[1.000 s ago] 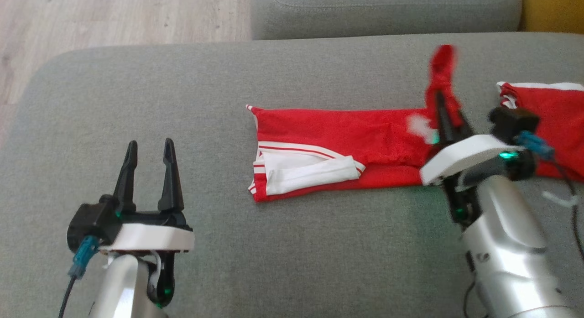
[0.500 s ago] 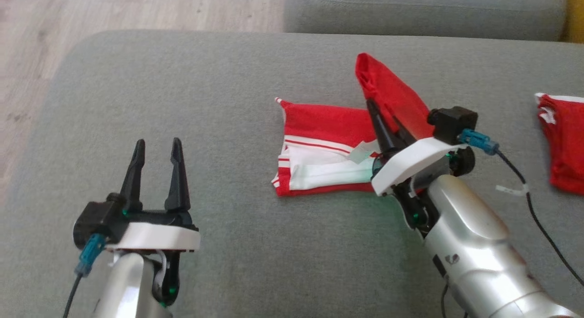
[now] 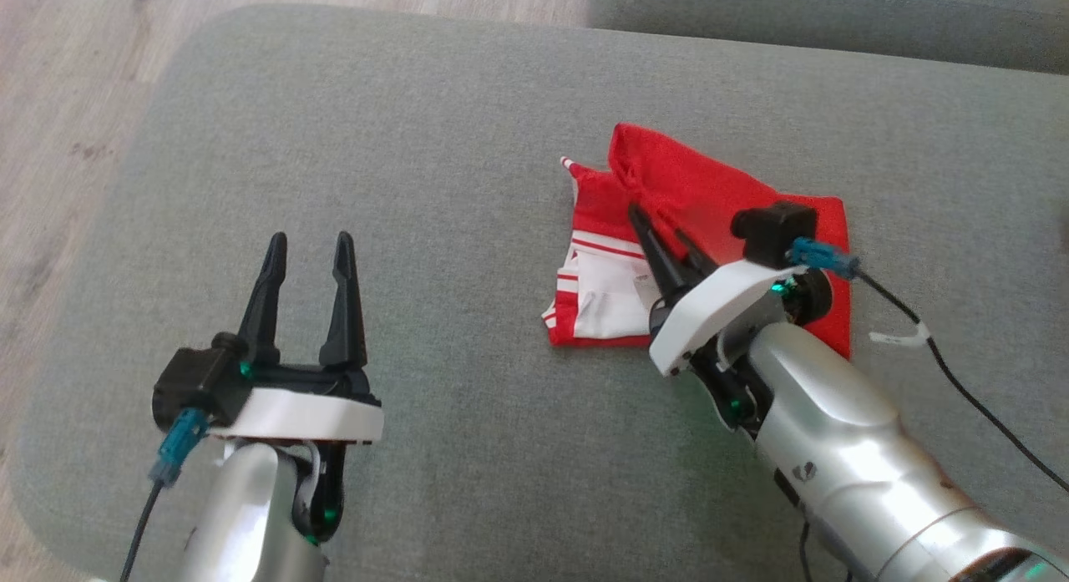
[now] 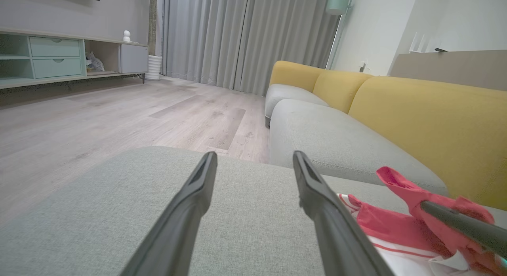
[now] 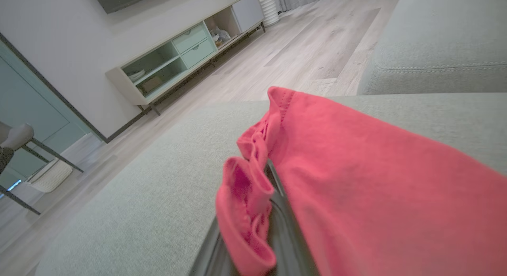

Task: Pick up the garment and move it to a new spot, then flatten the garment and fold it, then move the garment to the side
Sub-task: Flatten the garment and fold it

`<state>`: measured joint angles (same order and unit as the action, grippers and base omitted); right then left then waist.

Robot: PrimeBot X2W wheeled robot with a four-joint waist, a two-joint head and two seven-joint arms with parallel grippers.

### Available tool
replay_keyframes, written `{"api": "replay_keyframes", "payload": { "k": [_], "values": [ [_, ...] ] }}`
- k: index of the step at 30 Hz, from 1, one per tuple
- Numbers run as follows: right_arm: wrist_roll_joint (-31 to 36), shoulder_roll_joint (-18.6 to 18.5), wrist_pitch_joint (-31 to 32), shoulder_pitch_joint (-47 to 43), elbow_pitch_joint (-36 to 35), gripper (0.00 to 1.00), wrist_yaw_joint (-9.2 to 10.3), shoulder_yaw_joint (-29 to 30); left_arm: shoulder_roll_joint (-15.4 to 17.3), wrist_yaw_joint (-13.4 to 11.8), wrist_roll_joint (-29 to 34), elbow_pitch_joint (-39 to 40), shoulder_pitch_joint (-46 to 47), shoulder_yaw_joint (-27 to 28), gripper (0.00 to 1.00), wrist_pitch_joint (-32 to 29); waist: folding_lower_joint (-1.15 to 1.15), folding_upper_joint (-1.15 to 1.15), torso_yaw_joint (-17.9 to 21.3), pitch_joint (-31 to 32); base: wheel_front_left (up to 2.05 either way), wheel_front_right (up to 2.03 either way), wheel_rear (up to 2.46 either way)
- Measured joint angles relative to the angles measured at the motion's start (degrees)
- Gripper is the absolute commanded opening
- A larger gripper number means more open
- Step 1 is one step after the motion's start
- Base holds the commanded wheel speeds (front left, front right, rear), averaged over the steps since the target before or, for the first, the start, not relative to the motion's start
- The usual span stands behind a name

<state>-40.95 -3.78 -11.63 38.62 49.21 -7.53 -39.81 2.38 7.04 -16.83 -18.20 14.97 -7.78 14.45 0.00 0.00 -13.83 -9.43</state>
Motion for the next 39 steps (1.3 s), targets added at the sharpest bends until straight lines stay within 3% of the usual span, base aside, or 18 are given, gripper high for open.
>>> {"api": "replay_keyframes", "payload": {
  "k": [10, 11, 19, 23, 26, 31, 34, 39],
  "values": [
    [-3.2, 0.0, -0.5, 0.0, 0.4, 0.0, 0.0, -5.4, 0.0, -0.5, -0.4, 0.0, 0.0, -0.6, 1.0, 0.0, 0.0, 0.0, -0.5, -0.5, 0.0, 0.0, 0.0],
    [-3.2, 0.0, -0.8, 0.0, 0.4, 1.0, 0.0, -6.0, 0.0, -0.5, -0.4, -0.1, 0.0, -0.7, 1.0, 0.0, 0.0, 0.0, -0.4, -0.5, 0.0, 0.0, 0.0],
    [-10.4, -0.1, -2.2, 0.2, -5.2, 1.0, 0.0, -9.3, 0.0, -0.6, -0.4, -0.3, 0.1, -1.1, 1.0, 0.0, 0.0, 0.0, 0.9, -0.3, 0.0, 0.0, 0.0],
    [-10.4, -0.1, -2.6, 1.7, -5.5, 1.0, 0.0, -5.7, 0.0, -0.6, -0.3, 0.0, 0.1, -0.1, 1.0, 0.0, 0.0, 0.0, 2.4, 0.2, 0.0, 0.0, 0.0],
    [-4.4, -0.1, -2.6, 2.7, -5.8, 1.0, 0.0, 2.2, 0.0, -0.6, -0.3, 0.3, 0.1, 0.5, 1.0, 0.0, 0.0, 0.0, 3.7, 0.7, 0.0, 0.0, 0.0],
    [11.4, -0.3, -2.7, 0.5, -7.8, 1.0, 0.0, 18.0, 0.0, -0.6, -0.3, 1.1, 0.0, 0.6, 1.0, 0.0, 0.0, 0.0, 5.9, 1.9, 0.0, 0.0, 0.0],
    [20.3, -0.9, -2.8, -4.2, -11.5, 1.0, 0.0, 25.5, 0.0, -0.6, -0.3, 1.2, -0.4, 0.7, 1.0, 0.0, 0.0, 0.0, 7.2, 2.7, 0.0, 0.0, 0.0],
    [28.6, -0.8, -2.7, -14.2, -17.0, 1.0, 0.0, 34.5, 0.0, -0.6, -0.3, 1.6, -2.0, 0.9, 1.0, 0.0, -0.01, 0.0, 9.3, 3.8, 0.0, 0.0, 0.0]
  ]
}}
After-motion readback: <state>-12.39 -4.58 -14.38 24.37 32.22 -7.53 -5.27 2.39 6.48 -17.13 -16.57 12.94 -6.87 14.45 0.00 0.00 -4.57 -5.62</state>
